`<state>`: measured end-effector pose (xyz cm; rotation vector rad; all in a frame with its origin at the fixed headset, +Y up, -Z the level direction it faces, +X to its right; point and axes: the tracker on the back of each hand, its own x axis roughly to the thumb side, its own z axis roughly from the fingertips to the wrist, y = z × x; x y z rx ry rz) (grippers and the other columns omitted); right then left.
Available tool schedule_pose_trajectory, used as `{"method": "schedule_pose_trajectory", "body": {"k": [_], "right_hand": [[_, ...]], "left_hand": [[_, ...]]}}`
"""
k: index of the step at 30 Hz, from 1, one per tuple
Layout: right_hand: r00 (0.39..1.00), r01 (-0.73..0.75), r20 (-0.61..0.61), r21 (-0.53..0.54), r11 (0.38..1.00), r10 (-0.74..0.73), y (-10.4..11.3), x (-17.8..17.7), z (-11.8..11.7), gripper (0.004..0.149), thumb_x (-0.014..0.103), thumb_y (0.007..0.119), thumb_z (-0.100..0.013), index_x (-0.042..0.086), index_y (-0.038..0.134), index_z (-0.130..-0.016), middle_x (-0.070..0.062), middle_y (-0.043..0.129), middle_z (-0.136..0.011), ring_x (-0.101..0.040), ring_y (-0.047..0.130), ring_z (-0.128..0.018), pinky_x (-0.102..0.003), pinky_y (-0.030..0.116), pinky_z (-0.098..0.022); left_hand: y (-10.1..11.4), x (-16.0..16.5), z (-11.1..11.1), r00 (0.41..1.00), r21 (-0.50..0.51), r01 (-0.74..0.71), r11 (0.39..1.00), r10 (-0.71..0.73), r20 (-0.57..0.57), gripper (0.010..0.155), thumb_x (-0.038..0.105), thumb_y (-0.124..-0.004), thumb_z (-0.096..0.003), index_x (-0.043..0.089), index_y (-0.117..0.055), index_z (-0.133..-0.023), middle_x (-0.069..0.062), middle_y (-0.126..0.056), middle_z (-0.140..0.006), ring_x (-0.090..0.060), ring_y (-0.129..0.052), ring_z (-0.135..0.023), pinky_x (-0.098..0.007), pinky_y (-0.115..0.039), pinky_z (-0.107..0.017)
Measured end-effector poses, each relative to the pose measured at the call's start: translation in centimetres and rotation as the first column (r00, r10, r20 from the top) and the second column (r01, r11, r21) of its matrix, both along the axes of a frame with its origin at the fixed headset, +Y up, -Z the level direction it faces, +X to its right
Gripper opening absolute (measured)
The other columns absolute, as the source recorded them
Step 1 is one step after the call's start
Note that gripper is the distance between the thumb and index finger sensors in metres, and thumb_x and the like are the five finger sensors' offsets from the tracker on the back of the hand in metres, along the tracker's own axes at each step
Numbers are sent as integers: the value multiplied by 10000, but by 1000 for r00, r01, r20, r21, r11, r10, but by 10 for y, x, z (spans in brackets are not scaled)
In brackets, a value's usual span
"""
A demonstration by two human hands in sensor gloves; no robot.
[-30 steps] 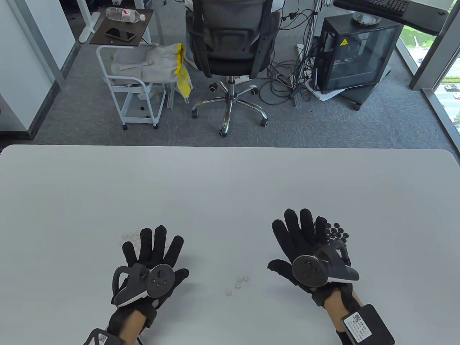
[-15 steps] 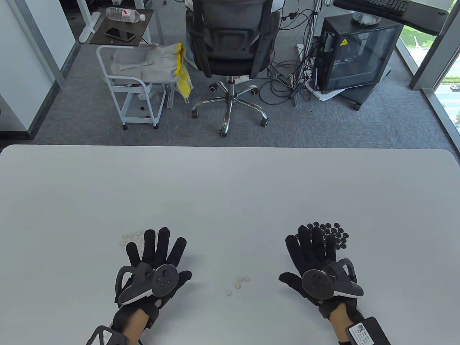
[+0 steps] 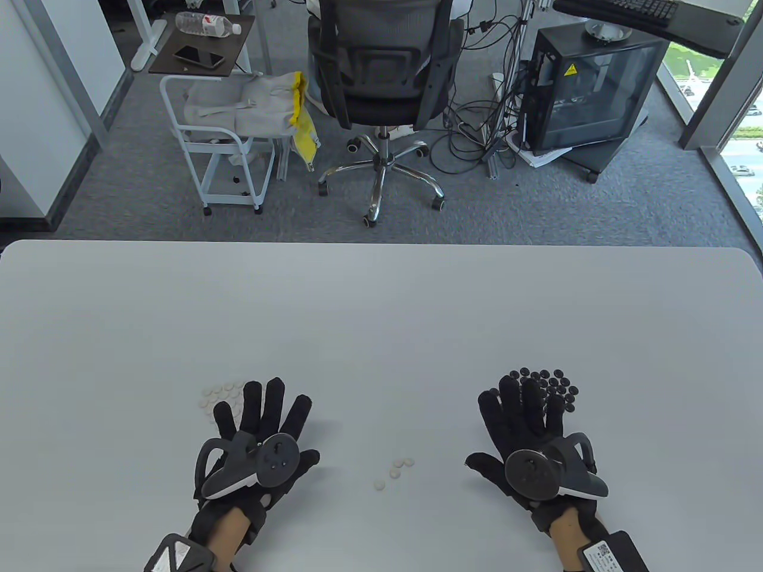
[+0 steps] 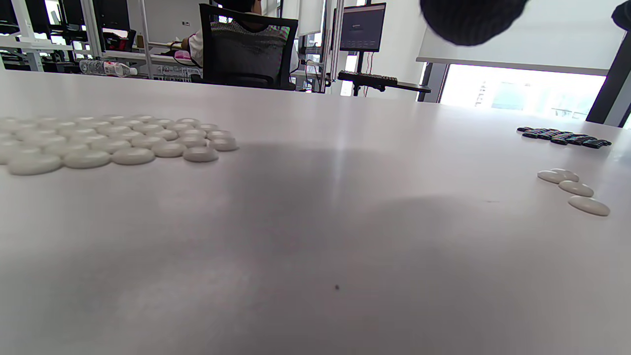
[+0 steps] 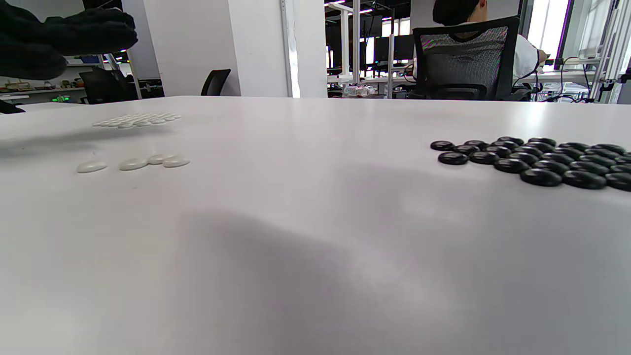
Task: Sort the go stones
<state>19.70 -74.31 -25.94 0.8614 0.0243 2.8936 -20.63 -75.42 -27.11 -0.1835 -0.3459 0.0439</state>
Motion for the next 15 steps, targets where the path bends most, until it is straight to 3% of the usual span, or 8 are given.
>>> {"method": "schedule_pose_trajectory", "body": {"k": [8,14,15], "right_hand": [[999,21,26,10,1000,-21,1,4,0,870,541,467,-613,-44,139,-1167,-468,21,-1102,-687,-49,-908,-893,77,-542],[999,29,44,-5,1000,-28,2,7,-1,865,538,465,-615,-44,150,-1171,-471,9,-1097,-690,-57,-901,-896,78,-541],[998,31,47,-13,999,-30,1,8,-1,866,538,465,-615,-45,150,-1172,-469,9,-1097,-688,-57,-903,-896,78,-541]], "left_hand": [[21,10,-28,998,-138,-27,990,19,-56,724,571,-579,-581,284,-336,-1200,-218,104,-1154,-528,167,-947,-818,25,-496],[48,32,-64,994,-284,60,957,-83,-68,607,545,-593,-586,319,-593,-1149,-187,91,-1164,-518,185,-940,-811,48,-488],[52,41,-71,992,-344,75,936,-105,-67,594,543,-593,-586,324,-618,-1137,-180,92,-1164,-514,191,-937,-809,53,-488]]}}
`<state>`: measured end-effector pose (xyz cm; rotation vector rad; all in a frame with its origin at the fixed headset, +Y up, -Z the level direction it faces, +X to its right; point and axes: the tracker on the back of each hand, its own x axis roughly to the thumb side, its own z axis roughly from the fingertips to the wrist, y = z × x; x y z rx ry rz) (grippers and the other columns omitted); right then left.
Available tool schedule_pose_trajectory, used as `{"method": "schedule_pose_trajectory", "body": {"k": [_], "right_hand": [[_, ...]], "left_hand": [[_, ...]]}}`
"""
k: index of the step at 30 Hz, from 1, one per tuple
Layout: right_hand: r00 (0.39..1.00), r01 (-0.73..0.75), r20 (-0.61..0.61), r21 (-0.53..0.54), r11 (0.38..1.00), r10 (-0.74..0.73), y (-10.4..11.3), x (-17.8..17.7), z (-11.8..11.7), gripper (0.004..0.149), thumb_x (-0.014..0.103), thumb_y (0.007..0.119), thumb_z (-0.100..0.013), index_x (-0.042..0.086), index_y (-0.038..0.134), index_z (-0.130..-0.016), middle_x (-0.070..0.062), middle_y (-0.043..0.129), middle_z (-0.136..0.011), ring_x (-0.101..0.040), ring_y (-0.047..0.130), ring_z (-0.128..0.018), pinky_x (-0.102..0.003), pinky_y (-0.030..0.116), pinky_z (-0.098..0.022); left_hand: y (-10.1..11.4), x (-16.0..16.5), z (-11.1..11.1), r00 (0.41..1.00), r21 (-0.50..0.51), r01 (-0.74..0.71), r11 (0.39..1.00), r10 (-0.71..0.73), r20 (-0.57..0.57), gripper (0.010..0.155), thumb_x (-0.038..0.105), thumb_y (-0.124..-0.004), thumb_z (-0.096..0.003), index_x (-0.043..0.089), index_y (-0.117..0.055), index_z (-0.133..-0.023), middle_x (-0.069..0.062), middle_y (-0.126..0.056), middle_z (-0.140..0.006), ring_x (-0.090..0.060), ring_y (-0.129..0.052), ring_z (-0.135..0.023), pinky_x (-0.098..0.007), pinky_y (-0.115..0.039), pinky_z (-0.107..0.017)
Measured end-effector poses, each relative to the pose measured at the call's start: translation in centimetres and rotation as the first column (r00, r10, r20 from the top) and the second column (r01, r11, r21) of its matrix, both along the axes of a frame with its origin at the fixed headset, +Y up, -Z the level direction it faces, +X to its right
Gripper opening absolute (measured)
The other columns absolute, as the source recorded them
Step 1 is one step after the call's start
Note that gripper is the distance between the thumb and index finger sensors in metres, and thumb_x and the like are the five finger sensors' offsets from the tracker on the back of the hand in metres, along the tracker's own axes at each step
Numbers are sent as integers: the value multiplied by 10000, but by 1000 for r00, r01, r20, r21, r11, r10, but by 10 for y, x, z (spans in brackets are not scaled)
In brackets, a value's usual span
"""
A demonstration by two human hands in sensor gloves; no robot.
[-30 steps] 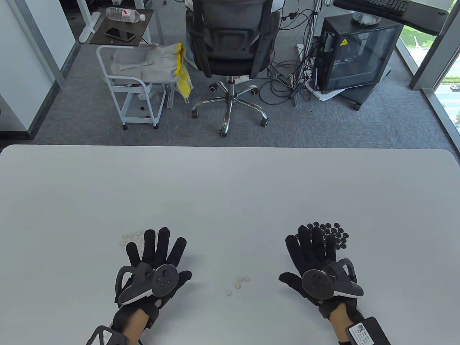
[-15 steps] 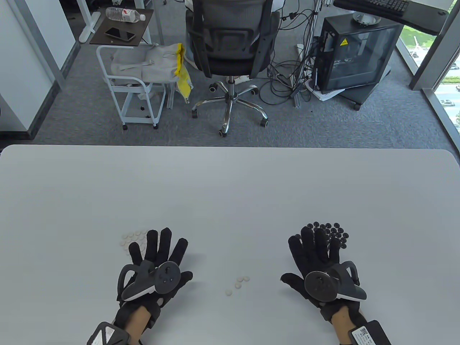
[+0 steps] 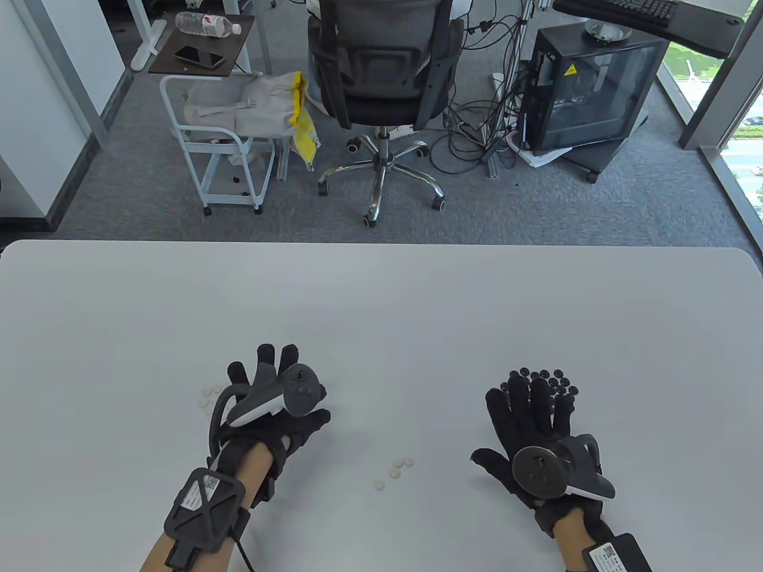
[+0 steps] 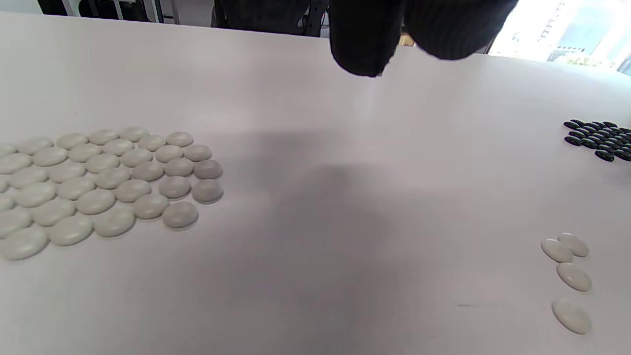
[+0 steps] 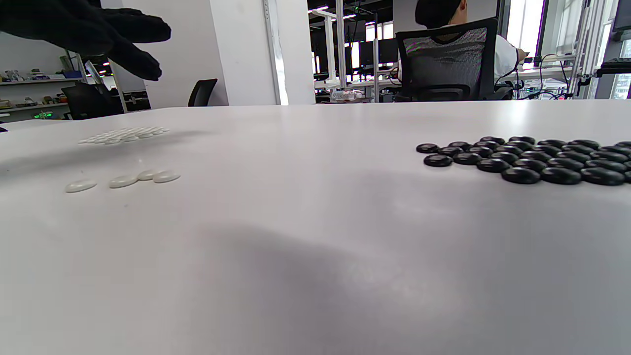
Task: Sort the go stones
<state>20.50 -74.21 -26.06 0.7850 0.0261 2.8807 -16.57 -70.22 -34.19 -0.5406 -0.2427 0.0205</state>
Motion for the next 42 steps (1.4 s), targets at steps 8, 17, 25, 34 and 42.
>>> {"method": "schedule_pose_trajectory", "body": {"k": [8,17,25,34,42], "right_hand": [[1000,7,8,-32,999,-7,-2,2,-1,863,536,465,-616,-45,157,-1174,-471,6,-1096,-689,-58,-901,-897,79,-540],[999,30,13,-54,998,-30,-3,6,-3,861,534,467,-618,-48,164,-1176,-471,10,-1097,-690,-56,-902,-900,84,-540],[1000,25,9,-54,998,-25,-3,5,-2,862,534,469,-618,-48,165,-1176,-472,10,-1097,-690,-56,-902,-901,86,-541],[1000,24,8,-57,998,-24,-2,4,-1,862,534,470,-618,-47,165,-1177,-471,8,-1097,-689,-58,-901,-900,83,-540],[1000,27,10,-63,998,-26,-2,4,-1,865,535,469,-617,-48,165,-1178,-471,8,-1098,-690,-59,-901,-899,80,-539]], "left_hand": [[-15,72,-4,982,-252,33,967,16,190,550,532,-604,-572,330,-743,-1065,-176,6,-1178,-523,135,-952,-808,17,-497],[-60,127,16,923,-321,61,945,69,379,623,555,-545,-522,378,-558,-1120,-158,145,-1105,-506,210,-905,-807,34,-502],[-65,105,-12,971,-261,74,962,-9,240,670,571,-493,-490,391,-499,-1135,-146,178,-1099,-499,235,-901,-808,52,-502],[-59,9,-54,987,-289,42,956,-84,-135,670,577,-493,-483,391,-569,-1123,-130,165,-1112,-495,237,-906,-803,69,-494],[-55,-40,-57,956,-319,7,948,-100,-275,690,579,-494,-475,365,-620,-1119,-127,144,-1119,-497,222,-911,-803,62,-493]]}}
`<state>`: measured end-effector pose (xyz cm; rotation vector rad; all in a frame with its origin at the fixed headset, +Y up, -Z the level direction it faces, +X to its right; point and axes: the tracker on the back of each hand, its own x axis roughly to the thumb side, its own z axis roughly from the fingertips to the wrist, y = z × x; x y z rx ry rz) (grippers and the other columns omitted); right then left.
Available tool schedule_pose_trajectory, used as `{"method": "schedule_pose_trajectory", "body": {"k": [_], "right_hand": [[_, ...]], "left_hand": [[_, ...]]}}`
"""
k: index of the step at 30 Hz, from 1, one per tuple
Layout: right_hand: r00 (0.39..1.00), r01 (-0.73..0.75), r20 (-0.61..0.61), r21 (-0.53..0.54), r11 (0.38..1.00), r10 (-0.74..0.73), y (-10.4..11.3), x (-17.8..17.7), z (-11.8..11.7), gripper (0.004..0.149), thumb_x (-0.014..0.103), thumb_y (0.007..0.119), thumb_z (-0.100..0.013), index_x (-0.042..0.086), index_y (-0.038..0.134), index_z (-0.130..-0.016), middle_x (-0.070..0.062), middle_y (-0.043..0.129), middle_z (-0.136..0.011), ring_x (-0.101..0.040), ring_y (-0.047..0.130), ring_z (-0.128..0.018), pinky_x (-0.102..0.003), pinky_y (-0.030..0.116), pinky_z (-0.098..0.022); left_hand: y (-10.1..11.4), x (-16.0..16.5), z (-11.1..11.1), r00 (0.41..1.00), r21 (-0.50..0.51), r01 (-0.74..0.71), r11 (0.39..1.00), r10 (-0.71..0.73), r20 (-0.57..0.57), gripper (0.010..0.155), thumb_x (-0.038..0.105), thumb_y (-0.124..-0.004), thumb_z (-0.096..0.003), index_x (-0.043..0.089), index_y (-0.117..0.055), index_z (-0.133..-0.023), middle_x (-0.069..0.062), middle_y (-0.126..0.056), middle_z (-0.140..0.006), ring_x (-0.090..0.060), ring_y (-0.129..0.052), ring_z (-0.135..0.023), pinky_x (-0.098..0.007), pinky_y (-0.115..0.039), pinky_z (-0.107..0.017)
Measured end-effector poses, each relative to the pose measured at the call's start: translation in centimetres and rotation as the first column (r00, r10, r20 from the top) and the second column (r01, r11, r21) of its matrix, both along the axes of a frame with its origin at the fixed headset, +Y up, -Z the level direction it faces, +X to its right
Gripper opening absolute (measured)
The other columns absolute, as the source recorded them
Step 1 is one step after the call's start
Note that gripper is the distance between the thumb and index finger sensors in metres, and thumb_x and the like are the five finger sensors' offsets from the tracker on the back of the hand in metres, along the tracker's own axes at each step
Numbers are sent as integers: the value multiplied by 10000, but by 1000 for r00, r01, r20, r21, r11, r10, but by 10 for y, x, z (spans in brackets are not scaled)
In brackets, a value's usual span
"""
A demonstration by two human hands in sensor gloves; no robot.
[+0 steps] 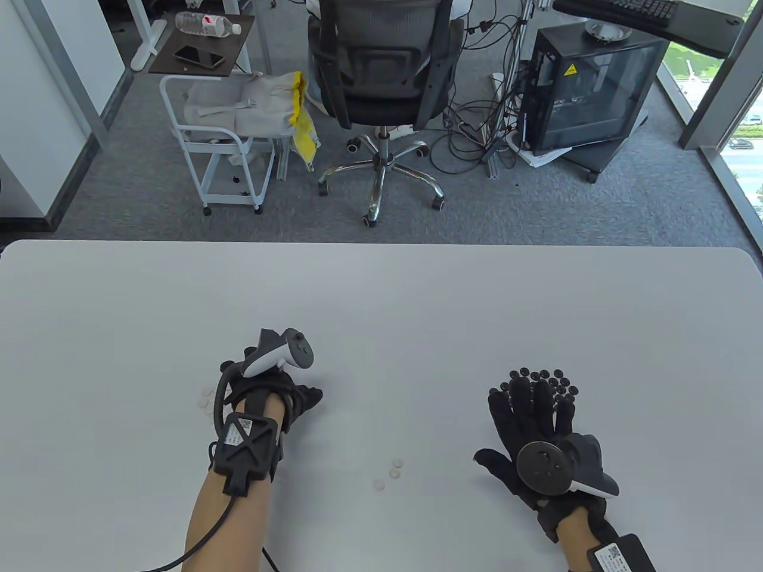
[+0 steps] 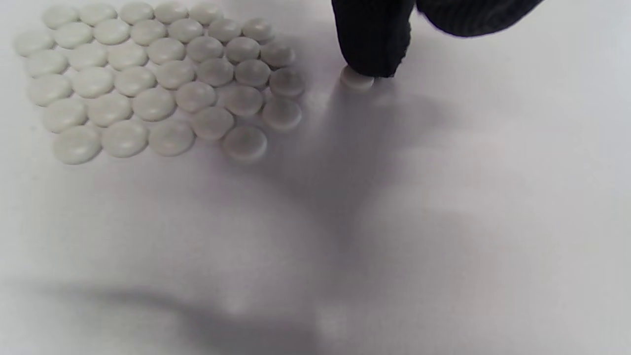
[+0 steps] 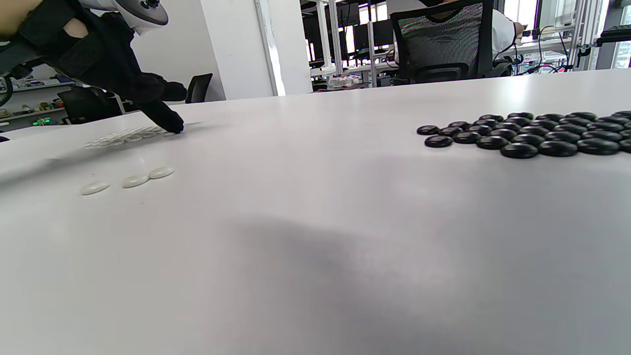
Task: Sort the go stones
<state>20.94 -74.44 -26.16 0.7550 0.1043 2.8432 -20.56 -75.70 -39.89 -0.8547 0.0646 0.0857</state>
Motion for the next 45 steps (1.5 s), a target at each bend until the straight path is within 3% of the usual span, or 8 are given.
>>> {"method": "schedule_pose_trajectory", "body": {"k": [15,18,24,32,42,45], "right_hand": [[1000,-8,7,-10,1000,8,1,0,0,862,535,465,-617,-48,167,-1178,-471,11,-1099,-690,-60,-901,-900,80,-538],[1000,1,7,-8,1000,-1,3,1,1,862,534,465,-618,-49,166,-1179,-470,10,-1100,-689,-61,-901,-899,78,-539],[1000,8,5,-3,1000,-8,4,1,2,862,535,463,-617,-47,167,-1180,-472,13,-1101,-689,-60,-902,-900,78,-538],[1000,-2,7,-12,1000,2,4,0,2,862,535,461,-617,-49,168,-1180,-473,14,-1101,-690,-60,-901,-899,79,-538],[1000,-9,8,-21,1000,9,4,0,2,863,534,465,-619,-49,165,-1179,-474,11,-1100,-691,-63,-898,-899,77,-537],[1000,-8,8,-22,1000,9,4,0,2,863,534,466,-619,-49,164,-1179,-473,11,-1100,-691,-63,-898,-900,78,-536]], "left_hand": [[10,-16,2,999,4,21,1000,-21,-33,710,584,-500,-475,346,-580,-1139,-139,153,-1113,-500,222,-909,-804,58,-493],[23,-7,4,1000,54,-9,998,7,30,709,583,-506,-481,348,-544,-1148,-148,155,-1116,-500,223,-911,-804,59,-496],[38,35,24,961,83,-72,994,47,274,690,579,-520,-494,325,-649,-1122,-182,53,-1163,-521,154,-943,-810,20,-507],[18,99,59,848,-5,-166,986,145,509,683,575,-526,-495,315,-685,-1106,-193,21,-1163,-537,104,-945,-813,-11,-506],[-3,149,80,752,-88,-192,977,204,627,684,577,-524,-494,348,-558,-1137,-200,82,-1128,-539,147,-920,-814,-10,-498],[-10,152,82,756,-76,-142,987,158,635,687,579,-520,-490,353,-549,-1138,-192,96,-1121,-534,157,-915,-813,-5,-498]]}}
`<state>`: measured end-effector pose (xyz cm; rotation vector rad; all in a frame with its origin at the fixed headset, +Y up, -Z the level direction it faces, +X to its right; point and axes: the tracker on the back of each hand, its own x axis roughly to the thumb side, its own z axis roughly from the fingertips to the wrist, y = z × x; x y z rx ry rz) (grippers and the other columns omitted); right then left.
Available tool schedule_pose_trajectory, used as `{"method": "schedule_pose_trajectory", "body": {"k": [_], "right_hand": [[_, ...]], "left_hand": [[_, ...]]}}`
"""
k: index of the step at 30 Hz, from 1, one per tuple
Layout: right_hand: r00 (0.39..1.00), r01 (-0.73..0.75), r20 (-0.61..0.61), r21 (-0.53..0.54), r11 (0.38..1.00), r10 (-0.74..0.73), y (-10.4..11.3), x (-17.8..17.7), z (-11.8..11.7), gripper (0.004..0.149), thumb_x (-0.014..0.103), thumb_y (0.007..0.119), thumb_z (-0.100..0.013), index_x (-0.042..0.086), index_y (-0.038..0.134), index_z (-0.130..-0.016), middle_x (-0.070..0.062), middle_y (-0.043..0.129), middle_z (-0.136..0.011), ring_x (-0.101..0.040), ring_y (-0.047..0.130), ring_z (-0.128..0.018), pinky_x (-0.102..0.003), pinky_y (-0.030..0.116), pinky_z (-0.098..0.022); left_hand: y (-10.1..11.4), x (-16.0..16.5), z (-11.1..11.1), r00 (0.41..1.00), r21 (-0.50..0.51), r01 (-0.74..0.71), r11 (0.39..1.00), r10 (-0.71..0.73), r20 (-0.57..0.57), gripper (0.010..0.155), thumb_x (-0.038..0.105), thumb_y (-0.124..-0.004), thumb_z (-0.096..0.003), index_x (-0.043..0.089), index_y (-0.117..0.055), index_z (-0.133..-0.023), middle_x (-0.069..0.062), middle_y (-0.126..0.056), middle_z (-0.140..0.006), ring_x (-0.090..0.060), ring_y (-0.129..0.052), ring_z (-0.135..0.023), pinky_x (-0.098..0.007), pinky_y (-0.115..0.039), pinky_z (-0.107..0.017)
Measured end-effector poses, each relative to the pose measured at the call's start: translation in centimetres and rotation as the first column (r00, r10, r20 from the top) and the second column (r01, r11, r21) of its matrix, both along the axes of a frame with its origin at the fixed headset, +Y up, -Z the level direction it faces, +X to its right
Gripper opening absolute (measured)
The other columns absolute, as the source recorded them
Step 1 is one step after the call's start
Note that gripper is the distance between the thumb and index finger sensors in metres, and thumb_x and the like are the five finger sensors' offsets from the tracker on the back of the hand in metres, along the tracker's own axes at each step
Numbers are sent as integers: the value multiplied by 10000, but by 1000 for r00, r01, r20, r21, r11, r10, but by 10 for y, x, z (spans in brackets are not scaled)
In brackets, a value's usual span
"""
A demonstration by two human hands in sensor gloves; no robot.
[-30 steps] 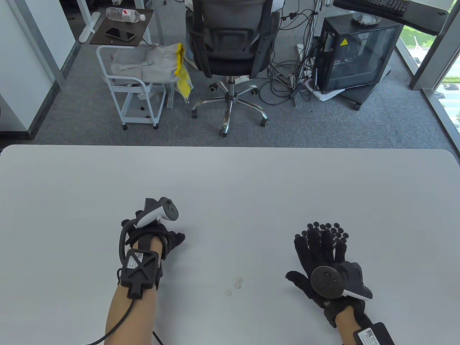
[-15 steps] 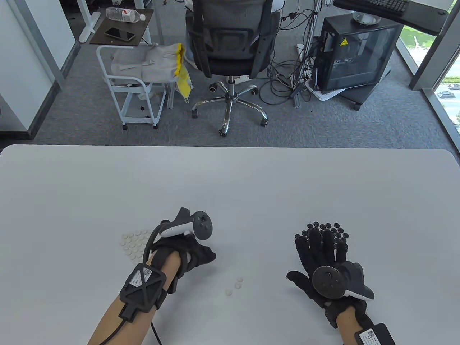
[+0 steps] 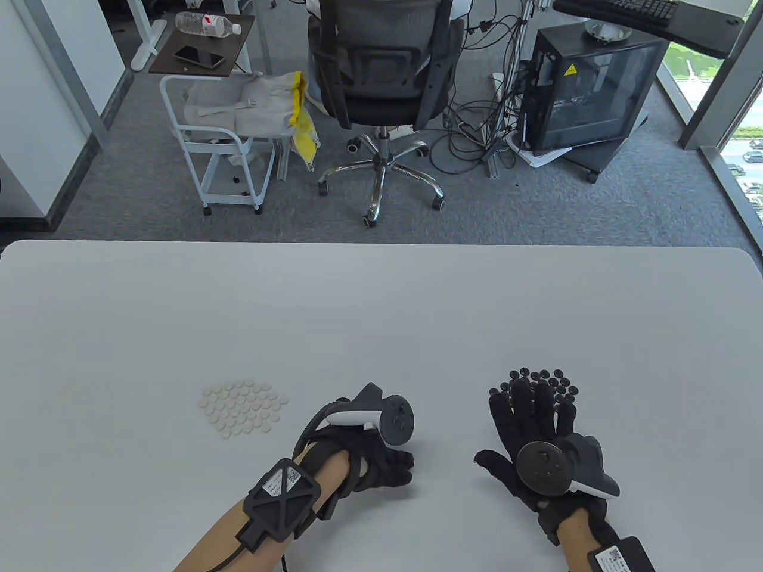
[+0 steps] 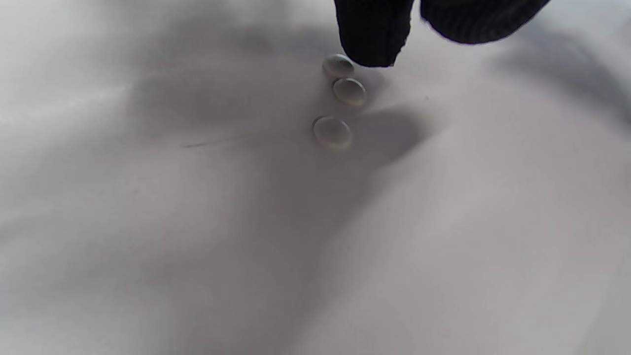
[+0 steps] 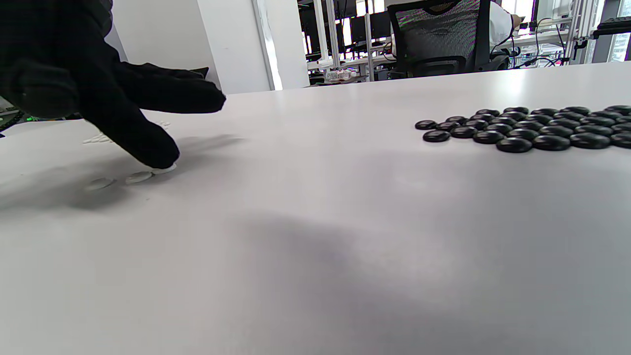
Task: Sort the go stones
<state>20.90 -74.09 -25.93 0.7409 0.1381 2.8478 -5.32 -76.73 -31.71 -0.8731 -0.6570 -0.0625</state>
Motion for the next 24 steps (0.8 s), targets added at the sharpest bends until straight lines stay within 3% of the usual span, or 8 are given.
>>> {"method": "schedule_pose_trajectory", "body": {"k": [5,9,14,24], "right_hand": [[1000,4,0,-4,1000,-4,0,0,0,864,534,466,-620,-51,164,-1179,-476,12,-1099,-690,-63,-899,-900,77,-536],[1000,7,4,-10,1000,-7,0,1,0,863,534,466,-620,-50,164,-1179,-474,10,-1099,-689,-63,-898,-899,78,-536],[1000,11,2,-3,1000,-11,2,1,1,864,534,467,-620,-51,164,-1179,-474,10,-1099,-689,-64,-898,-899,76,-537],[1000,1,-3,-26,1000,-1,-2,-1,-1,863,534,465,-621,-50,163,-1179,-475,8,-1098,-690,-64,-897,-900,77,-535]], "left_hand": [[2,-19,-18,995,61,44,997,-38,-90,684,575,-512,-489,354,-557,-1135,-174,116,-1118,-525,180,-911,-811,17,-495],[4,-61,-44,962,22,32,999,-25,-272,685,574,-515,-488,341,-608,-1125,-167,112,-1119,-523,184,-909,-809,23,-494],[6,-115,-61,890,-1,57,998,-51,-453,678,571,-523,-489,335,-662,-1109,-159,99,-1123,-519,178,-911,-807,22,-495],[8,-155,-64,827,6,158,987,-129,-547,674,567,-525,-488,345,-642,-1113,-152,106,-1120,-517,178,-913,-804,21,-505]]}}
